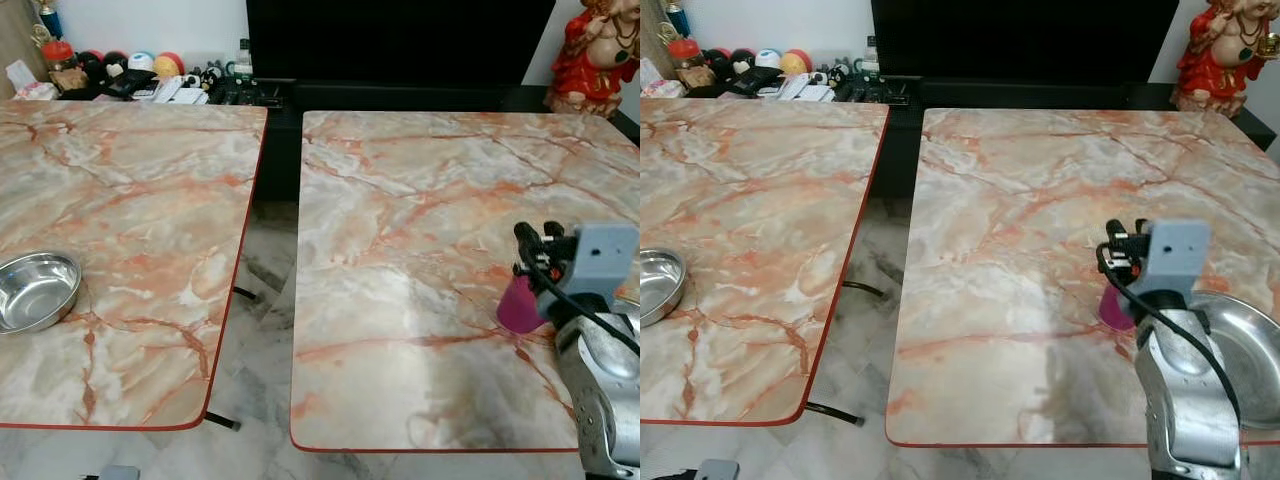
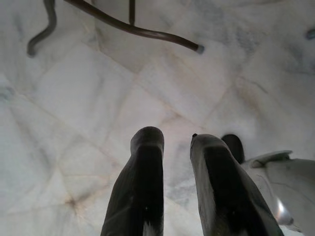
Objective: Setting the table
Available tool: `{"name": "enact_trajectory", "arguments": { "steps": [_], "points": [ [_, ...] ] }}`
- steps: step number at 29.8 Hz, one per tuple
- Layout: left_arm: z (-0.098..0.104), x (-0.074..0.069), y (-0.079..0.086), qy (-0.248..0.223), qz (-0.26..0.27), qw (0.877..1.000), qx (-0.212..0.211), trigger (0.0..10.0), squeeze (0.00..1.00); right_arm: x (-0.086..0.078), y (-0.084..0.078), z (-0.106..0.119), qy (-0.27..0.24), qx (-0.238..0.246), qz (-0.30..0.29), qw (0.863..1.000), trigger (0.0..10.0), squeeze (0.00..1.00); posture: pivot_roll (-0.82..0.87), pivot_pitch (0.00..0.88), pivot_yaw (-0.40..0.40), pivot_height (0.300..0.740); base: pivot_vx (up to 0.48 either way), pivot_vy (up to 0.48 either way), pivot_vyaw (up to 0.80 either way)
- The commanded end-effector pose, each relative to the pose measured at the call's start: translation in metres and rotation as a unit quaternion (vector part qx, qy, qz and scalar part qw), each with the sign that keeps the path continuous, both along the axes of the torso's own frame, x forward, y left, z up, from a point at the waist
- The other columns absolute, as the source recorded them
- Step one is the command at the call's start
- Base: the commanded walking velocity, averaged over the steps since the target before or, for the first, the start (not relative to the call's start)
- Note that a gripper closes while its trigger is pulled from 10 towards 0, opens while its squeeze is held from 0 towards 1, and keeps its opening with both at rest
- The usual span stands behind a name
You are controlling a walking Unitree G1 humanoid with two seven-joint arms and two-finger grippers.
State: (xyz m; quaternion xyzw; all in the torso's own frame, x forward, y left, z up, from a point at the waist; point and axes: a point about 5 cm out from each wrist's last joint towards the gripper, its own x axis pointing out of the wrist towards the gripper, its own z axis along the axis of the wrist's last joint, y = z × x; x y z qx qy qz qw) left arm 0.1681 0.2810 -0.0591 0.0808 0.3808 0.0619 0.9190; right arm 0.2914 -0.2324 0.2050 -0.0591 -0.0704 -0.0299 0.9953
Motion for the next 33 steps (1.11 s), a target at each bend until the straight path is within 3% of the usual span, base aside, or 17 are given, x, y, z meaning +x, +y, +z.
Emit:
{"name": "enact_trajectory", "arguments": {
  "steps": [1, 10, 16, 21, 28, 33],
  "points": [
    [-0.003, -0.009, 0.005, 0.023, -0.002, 1.0, 0.011, 10.0, 0.0, -0.005, 0.001, 0.0, -0.011, -0.005, 0.007, 1.0, 10.0, 0.0, -0.04, 0.102, 0.011, 0.74, 0.0, 0.0, 0.0],
    [-0.005, -0.01, 0.0, 0.027, -0.005, 1.0, 0.003, 10.0, 0.0, -0.005, 0.007, 0.001, -0.045, -0.028, 0.019, 0.998, 10.0, 0.0, -0.05, 0.078, 0.015, 0.74, 0.0, 0.0, 0.31],
    [-0.006, -0.01, 0.0, 0.03, -0.009, 0.999, 0.002, 10.0, 0.0, -0.009, 0.006, 0.0, -0.069, -0.012, 0.027, 0.997, 10.0, 0.0, -0.05, 0.068, 0.022, 0.74, 0.0, 0.0, 0.7],
    [-0.005, -0.009, 0.002, 0.031, -0.013, 0.999, 0.004, 10.0, 0.0, -0.011, 0.003, -0.01, -0.071, 0.023, 0.018, 0.997, 10.0, 0.0, -0.06, 0.063, 0.03, 0.74, 0.0, 0.0, 0.0],
    [-0.003, -0.006, 0.001, 0.026, -0.018, 0.999, 0.005, 10.0, 0.0, -0.012, 0.005, -0.025, -0.064, 0.038, 0.021, 0.997, 10.0, 0.0, -0.05, 0.059, 0.033, 0.74, 0.0, 0.0, 0.0],
    [-0.003, -0.004, 0.002, 0.025, -0.01, 1.0, 0.004, 10.0, 0.0, -0.01, 0.009, -0.024, -0.072, 0.043, 0.039, 0.996, 10.0, 0.0, -0.05, 0.086, 0.039, 0.74, 0.0, 0.0, 0.0]
  ]
}}
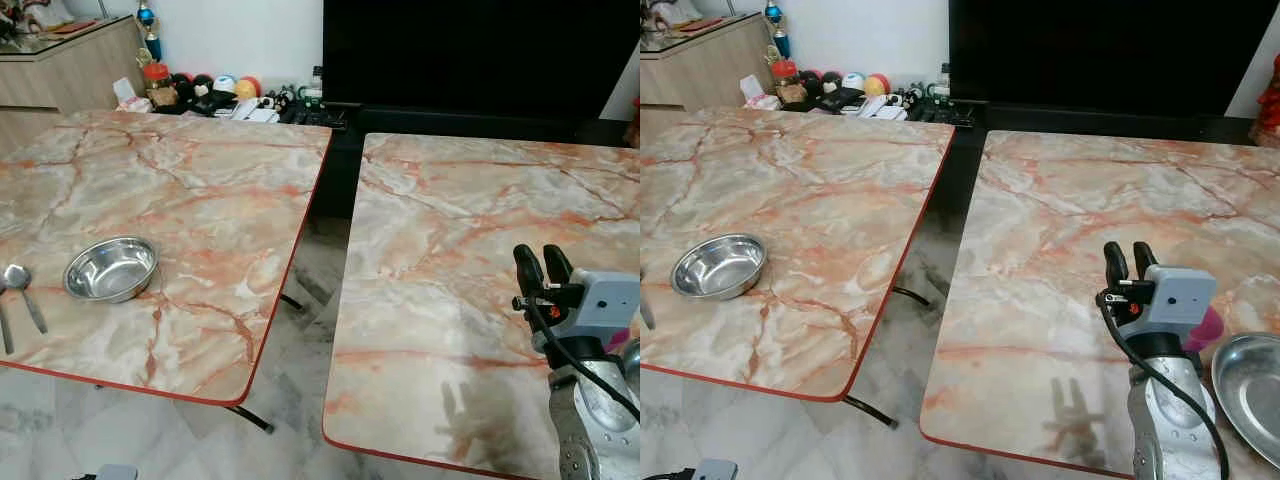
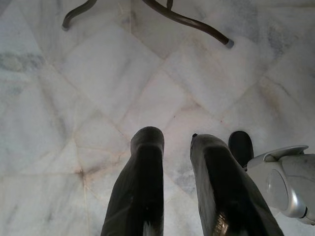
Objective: Setting the table
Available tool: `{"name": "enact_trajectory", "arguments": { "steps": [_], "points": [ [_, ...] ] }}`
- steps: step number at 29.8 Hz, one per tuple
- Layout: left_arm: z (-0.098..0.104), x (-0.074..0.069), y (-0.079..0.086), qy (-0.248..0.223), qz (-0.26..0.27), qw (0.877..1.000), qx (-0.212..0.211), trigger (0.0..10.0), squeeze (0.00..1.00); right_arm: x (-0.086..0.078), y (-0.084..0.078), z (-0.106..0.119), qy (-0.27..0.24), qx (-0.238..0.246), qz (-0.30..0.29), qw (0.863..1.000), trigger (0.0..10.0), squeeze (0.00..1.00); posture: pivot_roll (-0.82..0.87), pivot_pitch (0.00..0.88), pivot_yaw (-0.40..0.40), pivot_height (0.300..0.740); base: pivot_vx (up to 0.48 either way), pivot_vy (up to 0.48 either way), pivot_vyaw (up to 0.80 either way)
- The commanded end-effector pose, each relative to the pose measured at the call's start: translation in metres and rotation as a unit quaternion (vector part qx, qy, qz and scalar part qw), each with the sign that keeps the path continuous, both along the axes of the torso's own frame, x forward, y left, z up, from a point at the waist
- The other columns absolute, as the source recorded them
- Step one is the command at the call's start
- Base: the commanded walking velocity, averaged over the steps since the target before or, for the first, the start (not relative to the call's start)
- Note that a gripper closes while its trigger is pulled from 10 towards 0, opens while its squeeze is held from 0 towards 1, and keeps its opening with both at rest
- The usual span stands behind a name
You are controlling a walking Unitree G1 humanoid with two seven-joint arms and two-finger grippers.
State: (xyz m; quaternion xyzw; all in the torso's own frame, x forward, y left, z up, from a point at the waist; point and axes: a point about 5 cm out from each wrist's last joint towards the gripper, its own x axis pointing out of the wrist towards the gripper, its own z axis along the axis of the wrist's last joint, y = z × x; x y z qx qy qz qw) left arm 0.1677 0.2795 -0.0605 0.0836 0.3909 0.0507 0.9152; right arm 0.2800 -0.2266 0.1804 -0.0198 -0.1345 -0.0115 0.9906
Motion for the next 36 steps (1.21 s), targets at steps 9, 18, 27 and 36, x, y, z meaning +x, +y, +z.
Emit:
{"name": "enact_trajectory", "arguments": {
  "steps": [9, 18, 27, 36],
  "points": [
    [-0.001, 0.0, 0.0, 0.001, 0.011, 1.0, -0.001, 10.0, 0.0, 0.001, 0.012, -0.007, -0.025, -0.005, 0.048, 0.999, 10.0, 0.0, -0.04, 0.104, 0.031, 0.74, 0.0, 0.0, 0.0],
    [0.0, 0.0, 0.001, -0.003, 0.022, 1.0, 0.0, 10.0, 0.0, -0.01, -0.008, -0.034, -0.003, -0.051, 0.008, 0.999, 10.0, 0.0, -0.05, 0.114, 0.023, 0.74, 0.0, 0.0, 0.0],
    [0.0, 0.0, 0.003, -0.007, 0.032, 0.999, -0.002, 10.0, 0.0, -0.013, -0.006, -0.044, -0.003, -0.042, 0.001, 0.999, 10.0, 0.0, -0.05, 0.122, 0.028, 0.74, 0.0, 0.0, 0.0],
    [0.001, 0.0, 0.004, -0.007, 0.036, 0.999, -0.003, 10.0, 0.0, -0.008, 0.0, -0.045, -0.005, -0.057, 0.011, 0.998, 10.0, 0.0, -0.04, 0.123, 0.027, 0.74, 0.0, 0.29, 0.0]
  ]
}}
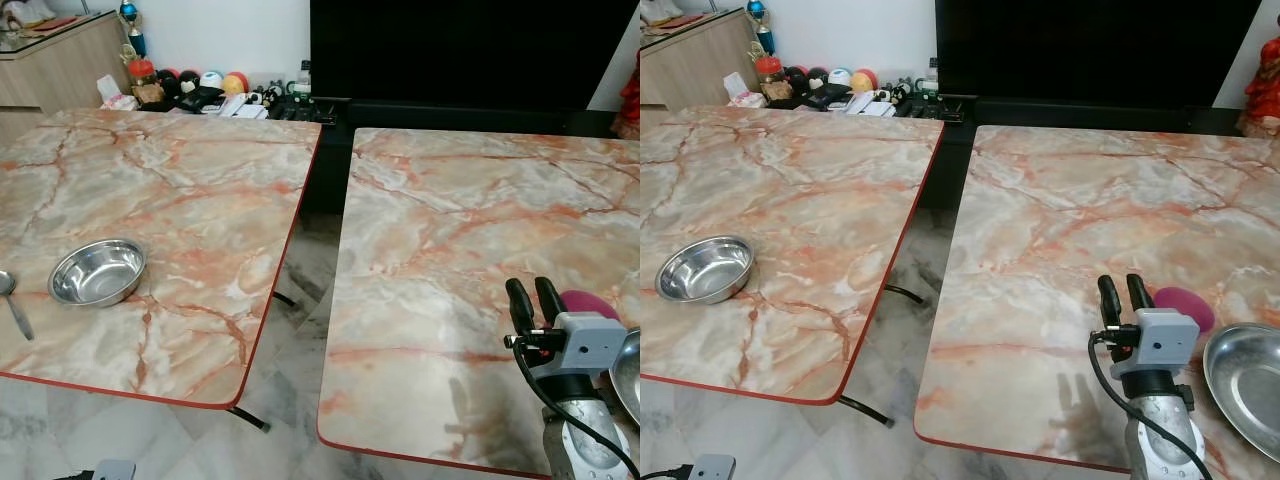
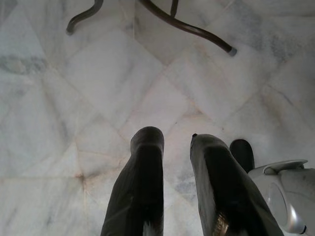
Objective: Setting the table
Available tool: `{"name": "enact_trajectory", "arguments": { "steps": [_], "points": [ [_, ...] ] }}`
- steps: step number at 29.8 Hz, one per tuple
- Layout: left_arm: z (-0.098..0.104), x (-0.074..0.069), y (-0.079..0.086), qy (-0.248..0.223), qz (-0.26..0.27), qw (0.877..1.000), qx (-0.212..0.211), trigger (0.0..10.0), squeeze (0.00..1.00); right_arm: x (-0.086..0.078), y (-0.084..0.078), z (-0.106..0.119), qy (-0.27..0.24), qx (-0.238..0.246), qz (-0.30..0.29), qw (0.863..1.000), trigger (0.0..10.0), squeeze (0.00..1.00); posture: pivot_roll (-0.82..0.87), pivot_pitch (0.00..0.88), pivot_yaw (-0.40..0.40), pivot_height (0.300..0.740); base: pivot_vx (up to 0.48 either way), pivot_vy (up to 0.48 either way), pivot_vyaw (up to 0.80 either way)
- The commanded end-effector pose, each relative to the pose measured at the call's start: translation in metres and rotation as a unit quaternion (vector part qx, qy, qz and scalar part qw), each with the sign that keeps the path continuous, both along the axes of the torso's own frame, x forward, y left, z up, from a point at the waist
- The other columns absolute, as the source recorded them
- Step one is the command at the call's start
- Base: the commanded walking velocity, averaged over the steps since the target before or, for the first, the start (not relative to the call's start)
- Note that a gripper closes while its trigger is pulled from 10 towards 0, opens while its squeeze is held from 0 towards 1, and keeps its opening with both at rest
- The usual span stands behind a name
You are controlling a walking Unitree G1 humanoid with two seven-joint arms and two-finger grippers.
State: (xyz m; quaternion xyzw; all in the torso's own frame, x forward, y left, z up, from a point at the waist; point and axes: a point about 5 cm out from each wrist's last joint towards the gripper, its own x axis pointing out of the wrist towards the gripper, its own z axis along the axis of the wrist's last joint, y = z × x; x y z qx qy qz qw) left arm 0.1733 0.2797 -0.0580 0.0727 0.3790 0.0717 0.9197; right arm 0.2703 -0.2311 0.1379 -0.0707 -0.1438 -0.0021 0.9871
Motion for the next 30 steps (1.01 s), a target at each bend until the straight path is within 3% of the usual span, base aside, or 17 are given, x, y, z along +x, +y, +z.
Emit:
{"name": "enact_trajectory", "arguments": {
  "steps": [1, 30],
  "points": [
    [-0.0018, -0.0054, 0.0032, 0.008, 0.013, 1.0, -0.002, 10.0, 0.0, 0.0011, 0.0047, -0.0034, 0.006, -0.006, 0.009, 1.0, 10.0, 0.0, -0.04, 0.123, 0.027, 0.74, 0.0, 0.48, 0.0],
    [-0.0027, -0.0075, 0.0033, 0.008, 0.017, 1.0, -0.003, 10.0, 0.0, 0.0092, 0.0145, -0.002, 0.004, -0.009, 0.024, 1.0, 10.0, 0.0, -0.03, 0.128, 0.023, 0.74, 0.0, 0.48, 0.0]
  ]
}}
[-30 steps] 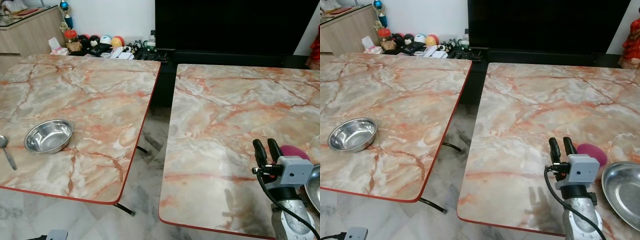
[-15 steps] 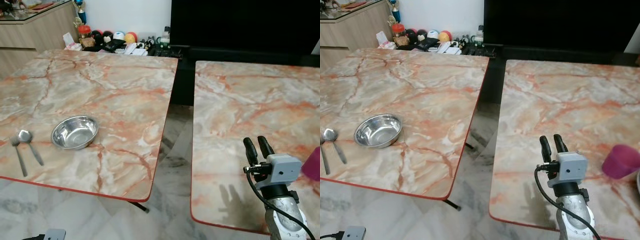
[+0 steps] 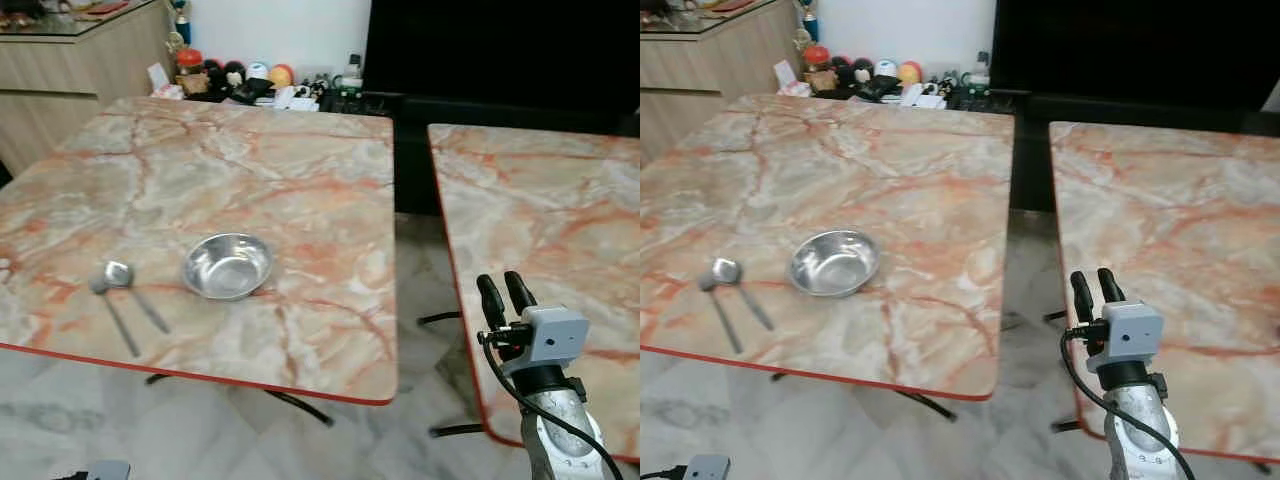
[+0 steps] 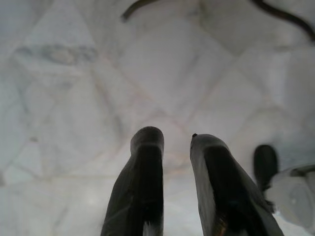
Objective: Setting the table
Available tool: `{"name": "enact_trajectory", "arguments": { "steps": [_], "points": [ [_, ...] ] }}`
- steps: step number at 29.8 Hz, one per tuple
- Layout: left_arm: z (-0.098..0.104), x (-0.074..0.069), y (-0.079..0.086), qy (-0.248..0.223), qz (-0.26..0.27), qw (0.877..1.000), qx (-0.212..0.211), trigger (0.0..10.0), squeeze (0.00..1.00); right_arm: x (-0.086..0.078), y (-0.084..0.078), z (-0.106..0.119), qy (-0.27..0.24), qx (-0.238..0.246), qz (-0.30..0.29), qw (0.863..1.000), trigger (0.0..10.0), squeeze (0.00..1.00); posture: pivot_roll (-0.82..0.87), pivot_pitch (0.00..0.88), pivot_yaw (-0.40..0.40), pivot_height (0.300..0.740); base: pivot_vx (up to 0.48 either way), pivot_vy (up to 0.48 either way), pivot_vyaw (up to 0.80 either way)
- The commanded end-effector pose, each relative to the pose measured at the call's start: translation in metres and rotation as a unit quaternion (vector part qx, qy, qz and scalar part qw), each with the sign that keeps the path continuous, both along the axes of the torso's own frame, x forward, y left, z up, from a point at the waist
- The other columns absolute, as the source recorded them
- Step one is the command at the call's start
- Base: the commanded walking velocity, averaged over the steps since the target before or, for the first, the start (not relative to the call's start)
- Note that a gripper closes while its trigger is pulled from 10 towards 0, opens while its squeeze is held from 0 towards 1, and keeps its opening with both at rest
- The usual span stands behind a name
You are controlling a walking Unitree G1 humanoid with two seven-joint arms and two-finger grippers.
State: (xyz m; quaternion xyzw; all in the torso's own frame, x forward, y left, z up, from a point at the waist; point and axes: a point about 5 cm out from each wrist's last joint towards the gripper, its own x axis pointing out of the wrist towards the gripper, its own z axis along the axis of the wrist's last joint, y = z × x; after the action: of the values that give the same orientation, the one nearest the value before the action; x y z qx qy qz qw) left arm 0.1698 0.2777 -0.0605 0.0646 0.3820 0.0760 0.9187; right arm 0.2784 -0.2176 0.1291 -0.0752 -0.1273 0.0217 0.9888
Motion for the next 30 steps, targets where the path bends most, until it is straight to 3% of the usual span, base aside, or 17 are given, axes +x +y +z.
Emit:
{"name": "enact_trajectory", "arguments": {
  "steps": [1, 21, 30],
  "points": [
    [0.0, -0.004, 0.005, 0.006, 0.01, 1.0, 0.003, 10.0, 0.0, 0.001, 0.001, 0.008, -0.017, 0.0, 0.003, 1.0, 10.0, 0.0, -0.03, 0.129, 0.023, 0.74, 0.0, 0.48, 0.0],
    [-0.001, -0.005, 0.004, 0.004, 0.012, 1.0, 0.001, 10.0, 0.0, 0.006, 0.008, 0.018, -0.033, -0.003, 0.01, 0.999, 10.0, 0.0, -0.02, 0.127, 0.017, 0.74, 0.0, 0.475, 0.0],
    [-0.001, -0.005, 0.004, 0.006, 0.008, 1.0, 0.005, 10.0, 0.0, 0.007, 0.008, 0.015, -0.024, -0.002, 0.006, 1.0, 10.0, 0.0, -0.02, 0.128, 0.016, 0.74, 0.0, 0.0, 0.0]
  ]
}}
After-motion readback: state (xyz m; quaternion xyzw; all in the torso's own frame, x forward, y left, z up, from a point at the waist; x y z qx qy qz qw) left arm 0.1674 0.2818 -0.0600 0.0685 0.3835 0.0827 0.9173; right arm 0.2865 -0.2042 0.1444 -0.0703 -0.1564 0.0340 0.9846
